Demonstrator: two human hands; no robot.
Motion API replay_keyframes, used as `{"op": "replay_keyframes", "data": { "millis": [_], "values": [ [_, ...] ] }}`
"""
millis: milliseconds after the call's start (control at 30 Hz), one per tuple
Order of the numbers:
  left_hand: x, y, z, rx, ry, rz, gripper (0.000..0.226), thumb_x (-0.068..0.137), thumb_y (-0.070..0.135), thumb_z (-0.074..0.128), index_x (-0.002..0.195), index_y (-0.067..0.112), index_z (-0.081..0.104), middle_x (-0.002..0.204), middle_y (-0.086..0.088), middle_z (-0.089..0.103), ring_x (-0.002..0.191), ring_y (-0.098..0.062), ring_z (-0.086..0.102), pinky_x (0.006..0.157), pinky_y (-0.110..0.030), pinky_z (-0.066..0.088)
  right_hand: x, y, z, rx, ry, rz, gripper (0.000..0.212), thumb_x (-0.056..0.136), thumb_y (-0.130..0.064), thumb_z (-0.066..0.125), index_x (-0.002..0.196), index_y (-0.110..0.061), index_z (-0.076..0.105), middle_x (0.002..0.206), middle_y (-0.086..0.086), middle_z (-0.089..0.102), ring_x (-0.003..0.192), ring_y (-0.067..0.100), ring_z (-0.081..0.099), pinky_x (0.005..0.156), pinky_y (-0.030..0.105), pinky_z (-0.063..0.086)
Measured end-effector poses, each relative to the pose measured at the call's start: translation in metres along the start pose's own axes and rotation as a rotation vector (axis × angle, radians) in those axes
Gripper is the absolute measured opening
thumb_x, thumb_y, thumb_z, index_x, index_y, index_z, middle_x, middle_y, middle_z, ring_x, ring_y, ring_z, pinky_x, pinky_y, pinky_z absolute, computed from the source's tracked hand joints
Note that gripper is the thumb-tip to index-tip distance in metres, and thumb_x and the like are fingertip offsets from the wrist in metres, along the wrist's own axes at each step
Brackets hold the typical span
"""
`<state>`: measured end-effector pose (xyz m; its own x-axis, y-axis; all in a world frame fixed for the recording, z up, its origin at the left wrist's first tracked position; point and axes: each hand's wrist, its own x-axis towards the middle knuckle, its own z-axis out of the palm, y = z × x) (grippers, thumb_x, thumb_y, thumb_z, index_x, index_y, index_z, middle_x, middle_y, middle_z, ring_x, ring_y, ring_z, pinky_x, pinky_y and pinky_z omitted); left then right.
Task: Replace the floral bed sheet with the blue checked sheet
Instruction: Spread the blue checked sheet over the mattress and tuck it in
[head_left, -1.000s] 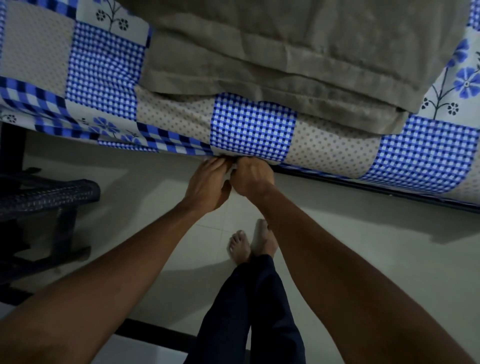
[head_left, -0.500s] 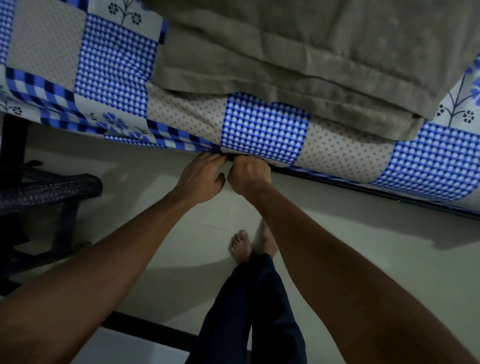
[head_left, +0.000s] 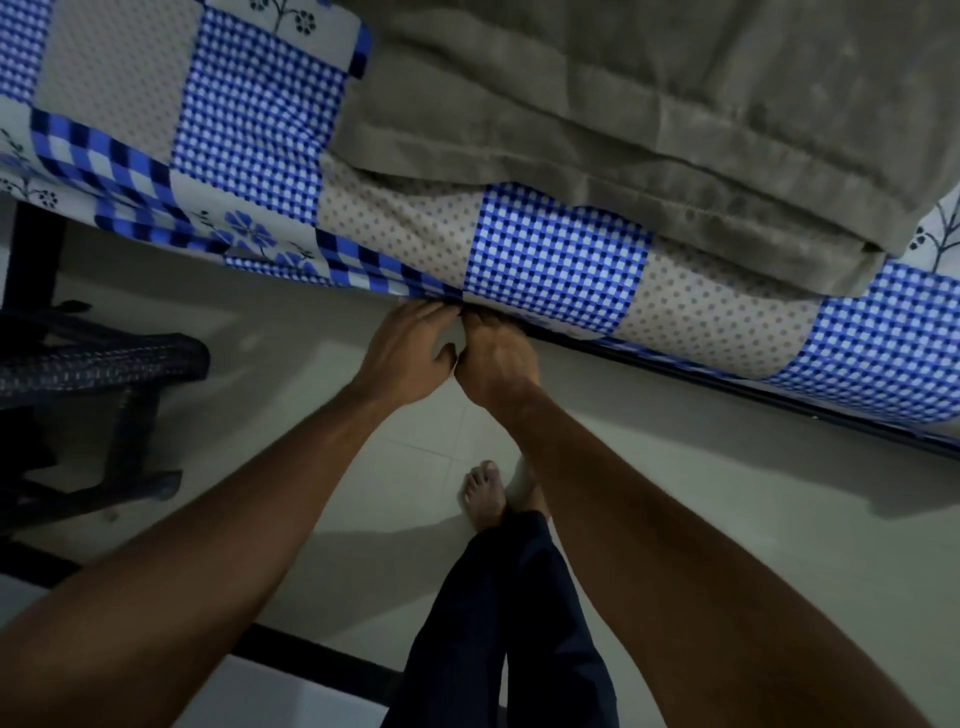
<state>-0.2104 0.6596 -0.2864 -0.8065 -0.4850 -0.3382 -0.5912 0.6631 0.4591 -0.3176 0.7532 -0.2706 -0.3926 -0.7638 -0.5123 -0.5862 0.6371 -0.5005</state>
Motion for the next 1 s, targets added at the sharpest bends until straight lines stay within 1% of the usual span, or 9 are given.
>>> {"op": "replay_keyframes", "data": {
  "millis": [133, 200, 333, 400, 533, 633, 733, 900, 1000],
  "values": [
    [-0.023, -0.012, 0.007, 0.085, 0.154, -0.101, 0.059, 0.079, 0.015, 0.064, 0.136, 0.004, 0.052, 0.139, -0.013, 0.052, 0.131, -0.03, 0.046, 0.116, -0.044, 0.03, 0.012, -0.01, -0.019, -0.003, -0.108, 0.08, 0.036, 0.093, -0.025, 0.055, 0.126, -0.008, 0.06, 0.127, 0.014, 0.064, 0.119, 0.032, 0.059, 0.097, 0.038, 0.048],
    [-0.017, -0.02, 0.005, 0.161, 0.114, -0.119, 0.057, 0.076, 0.016, 0.066, 0.13, 0.004, 0.054, 0.134, -0.013, 0.053, 0.124, -0.033, 0.049, 0.109, -0.049, 0.037, 0.005, -0.013, -0.018, -0.024, -0.075, 0.057, 0.035, 0.094, -0.025, 0.055, 0.124, -0.008, 0.059, 0.125, 0.014, 0.064, 0.116, 0.033, 0.06, 0.094, 0.038, 0.049],
    [0.005, -0.027, -0.008, 0.239, 0.107, -0.096, 0.046, 0.066, 0.011, 0.07, 0.111, 0.005, 0.064, 0.114, -0.014, 0.064, 0.106, -0.035, 0.058, 0.095, -0.042, 0.045, -0.005, -0.02, 0.001, -0.051, 0.046, -0.116, 0.049, 0.093, -0.023, 0.055, 0.139, -0.009, 0.05, 0.136, 0.011, 0.058, 0.124, 0.03, 0.053, 0.102, 0.036, 0.043],
    [0.007, -0.029, -0.011, 0.222, 0.069, -0.095, 0.048, 0.063, 0.01, 0.072, 0.111, 0.006, 0.066, 0.114, -0.013, 0.066, 0.105, -0.035, 0.057, 0.094, -0.041, 0.045, 0.004, -0.025, 0.003, -0.042, 0.004, -0.103, 0.052, 0.093, -0.023, 0.055, 0.143, -0.01, 0.047, 0.139, 0.011, 0.056, 0.126, 0.031, 0.053, 0.104, 0.038, 0.042],
    [0.006, -0.042, -0.017, 0.179, -0.037, -0.029, 0.055, 0.067, 0.011, 0.074, 0.12, 0.004, 0.062, 0.123, -0.014, 0.062, 0.115, -0.035, 0.055, 0.098, -0.041, 0.043, 0.024, -0.036, -0.006, -0.099, -0.125, 0.003, 0.045, 0.095, -0.032, 0.058, 0.136, -0.015, 0.052, 0.13, 0.01, 0.062, 0.119, 0.03, 0.059, 0.095, 0.039, 0.05],
    [-0.004, -0.041, -0.022, 0.128, 0.089, 0.001, 0.048, 0.069, 0.004, 0.069, 0.117, 0.003, 0.064, 0.118, -0.013, 0.066, 0.108, -0.032, 0.06, 0.093, -0.04, 0.051, 0.032, -0.044, -0.015, -0.061, -0.226, 0.069, 0.046, 0.097, -0.036, 0.054, 0.137, -0.012, 0.052, 0.136, 0.011, 0.058, 0.126, 0.028, 0.055, 0.099, 0.038, 0.046],
    [-0.02, -0.034, -0.017, 0.198, 0.177, -0.035, 0.057, 0.073, 0.009, 0.064, 0.13, 0.006, 0.058, 0.13, -0.009, 0.06, 0.121, -0.026, 0.052, 0.107, -0.038, 0.04, 0.026, -0.048, -0.017, -0.064, -0.295, 0.065, 0.061, 0.097, -0.038, 0.054, 0.149, -0.012, 0.036, 0.146, 0.013, 0.048, 0.134, 0.031, 0.047, 0.108, 0.04, 0.041],
    [-0.007, -0.043, -0.011, 0.325, 0.022, -0.141, 0.066, 0.073, 0.024, 0.071, 0.134, 0.013, 0.049, 0.132, -0.009, 0.052, 0.125, -0.032, 0.047, 0.11, -0.051, 0.036, 0.008, -0.053, -0.011, -0.035, -0.044, -0.056, 0.046, 0.097, -0.026, 0.054, 0.14, -0.011, 0.047, 0.133, 0.011, 0.06, 0.119, 0.03, 0.059, 0.093, 0.037, 0.047],
    [-0.002, -0.047, -0.011, 0.385, -0.046, -0.139, 0.07, 0.076, 0.034, 0.069, 0.139, 0.016, 0.045, 0.138, -0.008, 0.049, 0.131, -0.031, 0.042, 0.113, -0.049, 0.033, 0.013, -0.059, -0.004, -0.007, -0.043, -0.109, 0.051, 0.095, -0.021, 0.051, 0.144, -0.012, 0.044, 0.135, 0.011, 0.059, 0.12, 0.032, 0.057, 0.096, 0.039, 0.046]
  ]
}}
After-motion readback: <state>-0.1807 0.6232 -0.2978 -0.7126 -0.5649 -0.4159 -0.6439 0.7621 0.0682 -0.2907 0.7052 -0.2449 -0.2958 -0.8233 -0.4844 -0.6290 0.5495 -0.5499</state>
